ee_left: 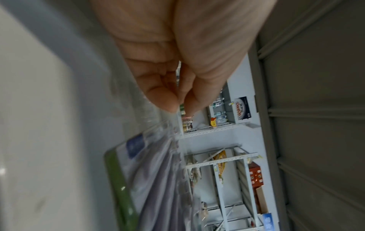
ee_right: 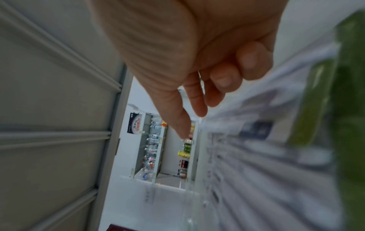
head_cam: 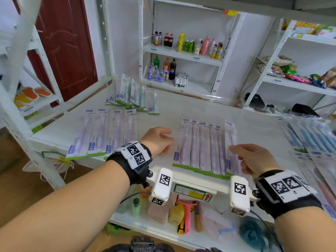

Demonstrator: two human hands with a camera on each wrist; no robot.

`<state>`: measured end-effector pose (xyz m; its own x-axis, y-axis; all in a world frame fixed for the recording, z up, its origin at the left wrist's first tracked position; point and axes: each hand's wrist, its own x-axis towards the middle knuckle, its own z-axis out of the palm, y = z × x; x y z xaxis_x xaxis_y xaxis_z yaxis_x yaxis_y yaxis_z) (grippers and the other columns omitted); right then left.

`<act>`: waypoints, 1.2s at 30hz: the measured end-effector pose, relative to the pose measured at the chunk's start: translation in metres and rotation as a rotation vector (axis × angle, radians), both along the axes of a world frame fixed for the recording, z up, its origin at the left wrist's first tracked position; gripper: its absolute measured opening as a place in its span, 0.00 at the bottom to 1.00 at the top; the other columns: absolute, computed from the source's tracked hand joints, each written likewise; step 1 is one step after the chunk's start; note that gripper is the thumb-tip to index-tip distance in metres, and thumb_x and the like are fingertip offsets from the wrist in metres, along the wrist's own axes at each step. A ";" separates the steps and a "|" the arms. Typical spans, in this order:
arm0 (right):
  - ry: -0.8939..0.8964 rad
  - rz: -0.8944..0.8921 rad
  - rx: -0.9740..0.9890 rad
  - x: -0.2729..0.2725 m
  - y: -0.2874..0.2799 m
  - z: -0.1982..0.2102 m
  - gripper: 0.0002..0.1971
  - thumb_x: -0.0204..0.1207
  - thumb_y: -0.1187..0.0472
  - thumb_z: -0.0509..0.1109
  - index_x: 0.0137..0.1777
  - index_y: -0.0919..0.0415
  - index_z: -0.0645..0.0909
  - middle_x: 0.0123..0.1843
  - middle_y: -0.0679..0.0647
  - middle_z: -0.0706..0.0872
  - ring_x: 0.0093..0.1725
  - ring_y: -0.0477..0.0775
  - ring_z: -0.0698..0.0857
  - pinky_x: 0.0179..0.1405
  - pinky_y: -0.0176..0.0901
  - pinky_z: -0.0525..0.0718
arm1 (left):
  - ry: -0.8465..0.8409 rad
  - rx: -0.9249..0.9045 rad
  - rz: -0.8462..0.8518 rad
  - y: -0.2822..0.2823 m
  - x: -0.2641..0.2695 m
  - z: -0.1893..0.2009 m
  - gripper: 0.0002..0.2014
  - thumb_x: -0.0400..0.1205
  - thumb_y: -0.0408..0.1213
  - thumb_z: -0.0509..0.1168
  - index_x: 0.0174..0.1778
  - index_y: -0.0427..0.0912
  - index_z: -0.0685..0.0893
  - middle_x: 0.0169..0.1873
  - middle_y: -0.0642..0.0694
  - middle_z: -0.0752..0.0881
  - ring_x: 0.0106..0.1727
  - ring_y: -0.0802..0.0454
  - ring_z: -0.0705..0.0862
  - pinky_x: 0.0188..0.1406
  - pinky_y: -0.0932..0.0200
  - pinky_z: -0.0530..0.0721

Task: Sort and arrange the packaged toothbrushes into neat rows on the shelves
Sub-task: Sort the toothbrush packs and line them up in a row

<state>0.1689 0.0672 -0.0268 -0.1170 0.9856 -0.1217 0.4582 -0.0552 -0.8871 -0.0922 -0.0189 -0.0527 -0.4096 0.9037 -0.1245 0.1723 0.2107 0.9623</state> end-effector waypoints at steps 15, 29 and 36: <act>0.005 0.508 -0.144 -0.204 -0.038 0.001 0.12 0.67 0.54 0.79 0.44 0.60 0.84 0.35 0.54 0.87 0.25 0.49 0.80 0.24 0.39 0.77 | 0.488 -0.261 0.477 -0.113 -0.173 -0.006 0.19 0.73 0.39 0.72 0.60 0.42 0.82 0.57 0.42 0.83 0.56 0.43 0.83 0.56 0.56 0.78; -0.675 0.612 0.076 -0.278 -0.072 -0.008 0.24 0.65 0.46 0.78 0.28 0.56 0.65 0.26 0.50 0.69 0.25 0.47 0.70 0.20 0.37 0.63 | 0.503 -0.310 0.406 -0.143 -0.187 -0.015 0.34 0.67 0.44 0.78 0.67 0.43 0.75 0.65 0.40 0.76 0.61 0.43 0.81 0.61 0.54 0.79; -0.824 0.577 0.090 -0.272 -0.066 -0.008 0.21 0.62 0.49 0.78 0.28 0.57 0.69 0.25 0.50 0.68 0.23 0.48 0.70 0.16 0.35 0.63 | 0.450 -0.292 0.402 -0.152 -0.194 -0.010 0.34 0.69 0.37 0.74 0.72 0.42 0.71 0.66 0.41 0.78 0.64 0.44 0.80 0.62 0.54 0.78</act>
